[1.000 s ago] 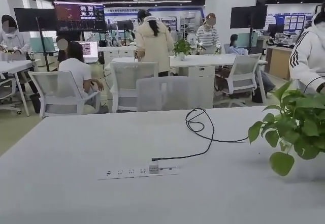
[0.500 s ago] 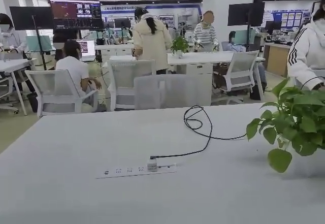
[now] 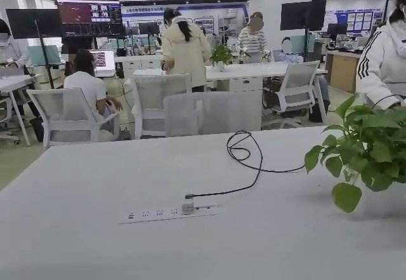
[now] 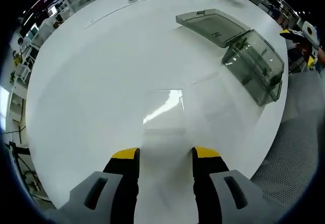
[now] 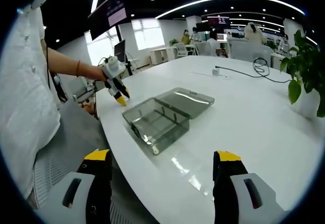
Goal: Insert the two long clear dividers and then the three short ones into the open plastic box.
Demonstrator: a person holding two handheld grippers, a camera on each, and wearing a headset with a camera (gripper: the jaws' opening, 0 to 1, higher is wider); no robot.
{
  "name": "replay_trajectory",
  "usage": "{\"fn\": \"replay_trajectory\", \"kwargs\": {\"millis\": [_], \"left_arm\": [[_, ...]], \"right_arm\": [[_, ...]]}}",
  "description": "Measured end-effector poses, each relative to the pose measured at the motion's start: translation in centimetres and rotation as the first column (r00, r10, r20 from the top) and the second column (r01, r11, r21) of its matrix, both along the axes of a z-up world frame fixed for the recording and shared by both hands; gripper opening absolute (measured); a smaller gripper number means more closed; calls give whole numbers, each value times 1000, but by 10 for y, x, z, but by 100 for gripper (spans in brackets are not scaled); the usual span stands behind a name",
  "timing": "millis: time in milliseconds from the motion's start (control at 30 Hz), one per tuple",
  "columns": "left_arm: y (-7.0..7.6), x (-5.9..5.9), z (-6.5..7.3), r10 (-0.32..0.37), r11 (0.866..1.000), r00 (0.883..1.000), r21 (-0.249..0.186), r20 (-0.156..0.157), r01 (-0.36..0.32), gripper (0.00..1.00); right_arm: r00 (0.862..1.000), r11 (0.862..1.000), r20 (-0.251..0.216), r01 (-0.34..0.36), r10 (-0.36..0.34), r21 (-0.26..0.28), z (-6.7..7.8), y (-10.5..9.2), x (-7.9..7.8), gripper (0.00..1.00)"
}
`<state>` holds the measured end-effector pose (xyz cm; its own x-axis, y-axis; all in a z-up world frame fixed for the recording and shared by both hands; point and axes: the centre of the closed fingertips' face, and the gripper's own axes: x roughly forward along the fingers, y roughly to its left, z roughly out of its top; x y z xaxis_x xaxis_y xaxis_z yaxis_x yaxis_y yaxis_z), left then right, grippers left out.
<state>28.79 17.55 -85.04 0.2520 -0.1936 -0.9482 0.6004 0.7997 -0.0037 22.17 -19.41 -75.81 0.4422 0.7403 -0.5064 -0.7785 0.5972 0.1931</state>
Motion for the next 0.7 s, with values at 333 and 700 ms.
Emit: {"fn": "replay_trajectory", "kwargs": {"millis": [333,700], "left_arm": [[-1,0,0,-6,1000,1000,11,-19,6,32],[-3,-2,1,11,1000,1000,-17,-21,-11,31]], "right_arm": [[1000,1000,-6,6,-6,1,-3,-3,-2,82],[1000,1000,-7,3,-3,-2,-3,-1,-3,82]]}}
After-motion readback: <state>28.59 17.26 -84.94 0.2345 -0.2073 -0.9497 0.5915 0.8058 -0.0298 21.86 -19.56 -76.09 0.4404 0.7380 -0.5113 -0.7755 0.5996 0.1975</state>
